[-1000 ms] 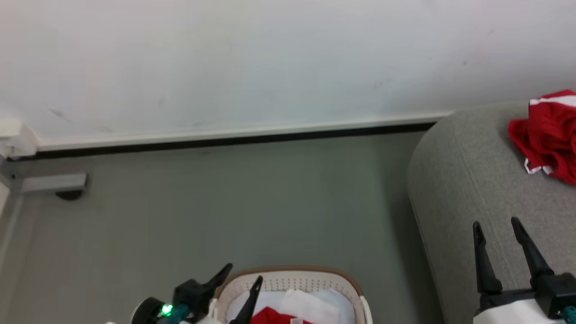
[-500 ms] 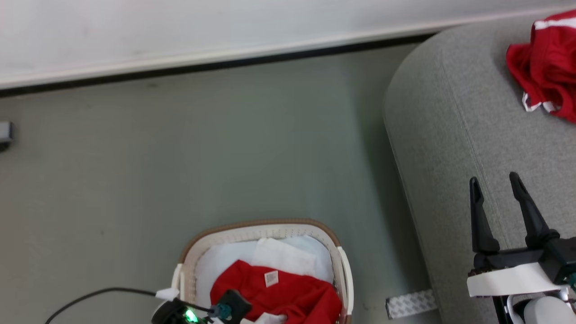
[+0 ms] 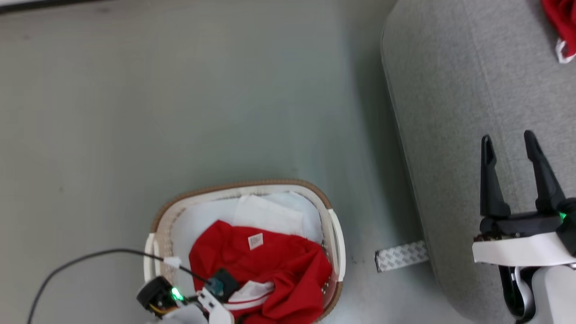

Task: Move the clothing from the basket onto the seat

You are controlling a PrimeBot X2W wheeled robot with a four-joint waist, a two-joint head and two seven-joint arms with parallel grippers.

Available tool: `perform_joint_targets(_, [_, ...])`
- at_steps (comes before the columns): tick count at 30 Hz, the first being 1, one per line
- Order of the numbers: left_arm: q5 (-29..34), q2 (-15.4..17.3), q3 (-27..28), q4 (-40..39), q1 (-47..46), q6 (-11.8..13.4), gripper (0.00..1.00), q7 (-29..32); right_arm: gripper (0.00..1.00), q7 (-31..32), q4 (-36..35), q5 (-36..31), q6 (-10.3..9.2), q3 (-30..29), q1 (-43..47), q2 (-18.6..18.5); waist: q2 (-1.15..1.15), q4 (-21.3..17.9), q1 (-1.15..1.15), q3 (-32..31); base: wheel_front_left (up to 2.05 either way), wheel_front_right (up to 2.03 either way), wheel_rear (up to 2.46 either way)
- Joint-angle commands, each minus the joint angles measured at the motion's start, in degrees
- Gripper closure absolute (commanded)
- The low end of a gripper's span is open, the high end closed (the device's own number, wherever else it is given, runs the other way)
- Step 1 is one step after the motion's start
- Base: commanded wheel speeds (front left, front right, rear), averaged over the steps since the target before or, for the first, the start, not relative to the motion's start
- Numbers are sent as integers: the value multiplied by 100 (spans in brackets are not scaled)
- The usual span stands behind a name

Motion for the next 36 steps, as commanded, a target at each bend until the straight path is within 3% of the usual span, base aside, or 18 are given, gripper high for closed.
perform_joint_targets(1, [-123, 64, -61, 92, -160, 10, 0, -36, 0, -14, -59, 57, -14, -8, -137, -10, 0, -63, -1, 320, 0, 0, 0])
perform_joint_targets(12, [-614, 140, -811, 479, -861, 9, 0, -2, 0, -14, -260, 127, -14, -115, -357, -10, 0, -164, -1, 1096, 0, 0, 0])
perform_joint_targets(13, [-633, 130, -866, 510, -896, 9, 24, -6, 0, -14, -264, 128, -14, -142, -357, -10, 0, -157, -1, 1112, 0, 0, 0])
perform_joint_targets(14, [-643, 115, -915, 539, -951, 9, 74, -59, 0, -14, -269, 127, -14, -170, -361, -10, 0, -148, -1, 1127, 0, 0, 0])
perform_joint_targets(15, [-676, 96, -949, 571, -1003, 9, 100, -101, 0, -14, -271, 124, -14, -195, -374, -11, 0, -136, -1, 1138, 0, 0, 0])
perform_joint_targets(24, [-1055, -260, -744, 921, -1191, 42, 100, -865, 0, -14, -127, 49, -14, -307, -355, -12, 0, 75, -1, 730, 0, 0, 0])
perform_joint_targets(36, [-1709, -847, -87, 866, -679, 476, 100, -1976, 0, -14, 249, -154, -15, -511, 317, -14, 0, 748, -1, -1236, 0, 0, 0])
